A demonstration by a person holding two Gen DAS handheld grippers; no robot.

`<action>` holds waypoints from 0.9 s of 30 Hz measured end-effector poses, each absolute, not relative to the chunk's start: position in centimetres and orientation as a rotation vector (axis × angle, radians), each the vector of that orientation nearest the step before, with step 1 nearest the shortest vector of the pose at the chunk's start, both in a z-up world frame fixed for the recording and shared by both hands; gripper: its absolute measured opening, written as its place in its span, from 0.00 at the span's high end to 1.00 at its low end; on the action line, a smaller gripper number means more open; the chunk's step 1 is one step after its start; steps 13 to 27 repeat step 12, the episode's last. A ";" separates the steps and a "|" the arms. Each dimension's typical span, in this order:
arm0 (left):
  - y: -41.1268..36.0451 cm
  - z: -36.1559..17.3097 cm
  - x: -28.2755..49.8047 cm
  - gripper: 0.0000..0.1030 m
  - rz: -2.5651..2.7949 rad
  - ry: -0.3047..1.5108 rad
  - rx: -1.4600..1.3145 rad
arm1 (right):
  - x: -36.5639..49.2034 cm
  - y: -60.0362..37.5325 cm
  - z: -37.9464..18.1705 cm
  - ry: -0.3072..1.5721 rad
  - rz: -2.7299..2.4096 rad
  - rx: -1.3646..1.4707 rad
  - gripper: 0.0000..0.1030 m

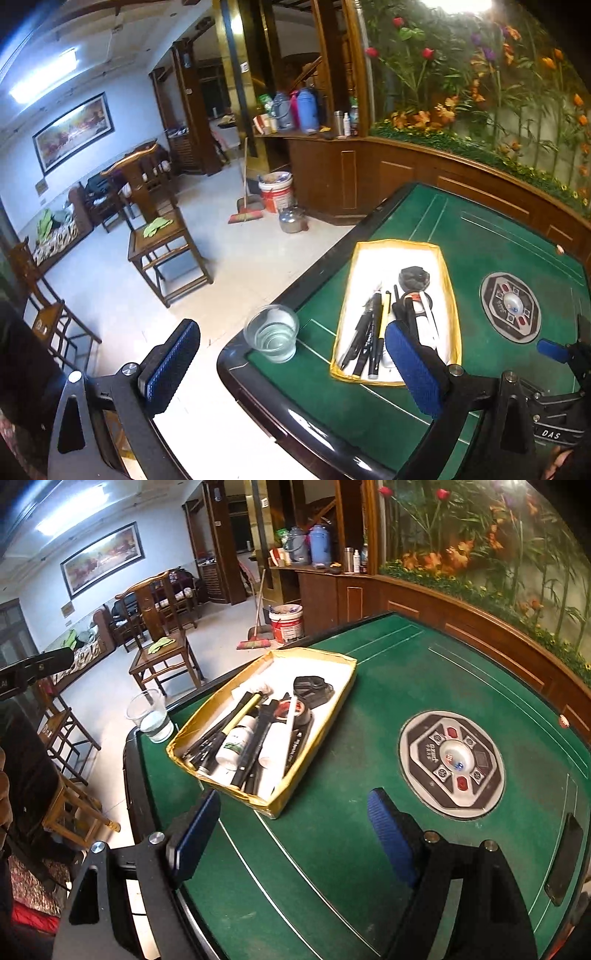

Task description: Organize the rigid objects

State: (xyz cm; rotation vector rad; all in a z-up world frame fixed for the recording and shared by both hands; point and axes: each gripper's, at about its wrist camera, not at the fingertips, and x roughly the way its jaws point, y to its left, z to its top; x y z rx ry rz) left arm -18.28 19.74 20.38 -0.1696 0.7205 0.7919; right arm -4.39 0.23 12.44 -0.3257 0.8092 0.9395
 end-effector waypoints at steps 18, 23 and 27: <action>20.5 20.7 -20.0 0.01 0.895 0.707 -0.150 | -5.0 1.1 11.8 0.824 0.958 -0.332 0.21; 20.5 20.7 -20.0 0.01 0.895 0.707 -0.150 | -5.0 1.1 11.8 0.824 0.958 -0.332 0.21; 20.5 20.7 -20.0 0.01 0.895 0.707 -0.150 | -5.0 1.1 11.8 0.824 0.958 -0.332 0.21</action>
